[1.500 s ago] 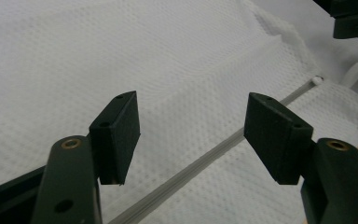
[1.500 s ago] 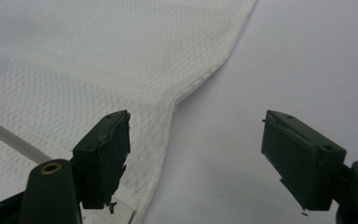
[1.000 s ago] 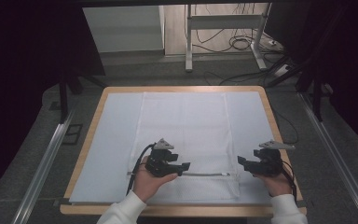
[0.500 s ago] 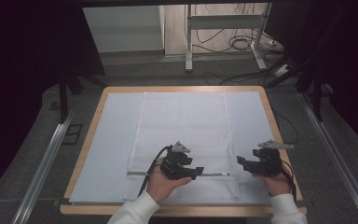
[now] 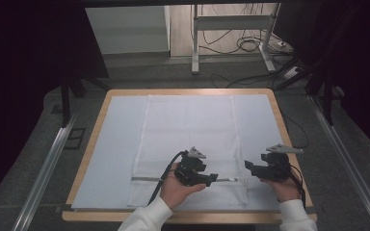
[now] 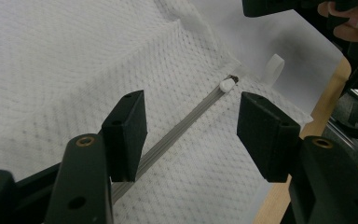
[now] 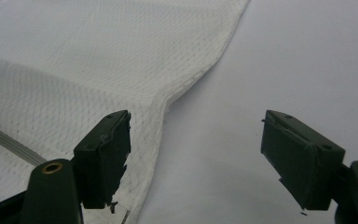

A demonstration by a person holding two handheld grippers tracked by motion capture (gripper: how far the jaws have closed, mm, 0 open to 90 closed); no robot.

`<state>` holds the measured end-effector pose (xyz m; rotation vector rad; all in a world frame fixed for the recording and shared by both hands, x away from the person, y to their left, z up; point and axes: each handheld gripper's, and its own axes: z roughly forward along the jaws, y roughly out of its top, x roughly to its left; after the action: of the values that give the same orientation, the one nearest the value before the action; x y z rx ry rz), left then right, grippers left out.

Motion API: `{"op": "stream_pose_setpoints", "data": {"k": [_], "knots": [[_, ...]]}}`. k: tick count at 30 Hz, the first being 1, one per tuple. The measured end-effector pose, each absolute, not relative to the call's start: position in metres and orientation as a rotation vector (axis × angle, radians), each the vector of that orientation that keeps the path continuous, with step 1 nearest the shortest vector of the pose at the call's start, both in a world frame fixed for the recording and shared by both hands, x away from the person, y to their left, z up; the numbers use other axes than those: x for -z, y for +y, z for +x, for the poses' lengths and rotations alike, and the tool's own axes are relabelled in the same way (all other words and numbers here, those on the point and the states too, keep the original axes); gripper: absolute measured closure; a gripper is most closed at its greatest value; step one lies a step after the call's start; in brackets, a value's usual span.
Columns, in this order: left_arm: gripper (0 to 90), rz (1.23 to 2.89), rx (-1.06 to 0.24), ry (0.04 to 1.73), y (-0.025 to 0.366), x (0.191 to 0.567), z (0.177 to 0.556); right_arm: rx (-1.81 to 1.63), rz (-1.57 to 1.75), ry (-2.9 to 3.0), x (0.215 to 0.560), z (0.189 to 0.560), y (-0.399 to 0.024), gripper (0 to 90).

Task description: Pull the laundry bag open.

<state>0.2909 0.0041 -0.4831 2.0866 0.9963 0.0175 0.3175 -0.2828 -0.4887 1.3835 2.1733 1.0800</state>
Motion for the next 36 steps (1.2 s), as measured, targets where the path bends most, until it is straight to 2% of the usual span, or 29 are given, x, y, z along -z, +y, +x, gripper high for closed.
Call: {"op": "stream_pose_setpoints", "data": {"k": [36], "knots": [[45.0, 2.146, 0.069, 0.961, -0.045, 0.492, 0.294, -1.057, 1.362, 2.180, 0.489, 0.318, -0.282, 23.6]]}}
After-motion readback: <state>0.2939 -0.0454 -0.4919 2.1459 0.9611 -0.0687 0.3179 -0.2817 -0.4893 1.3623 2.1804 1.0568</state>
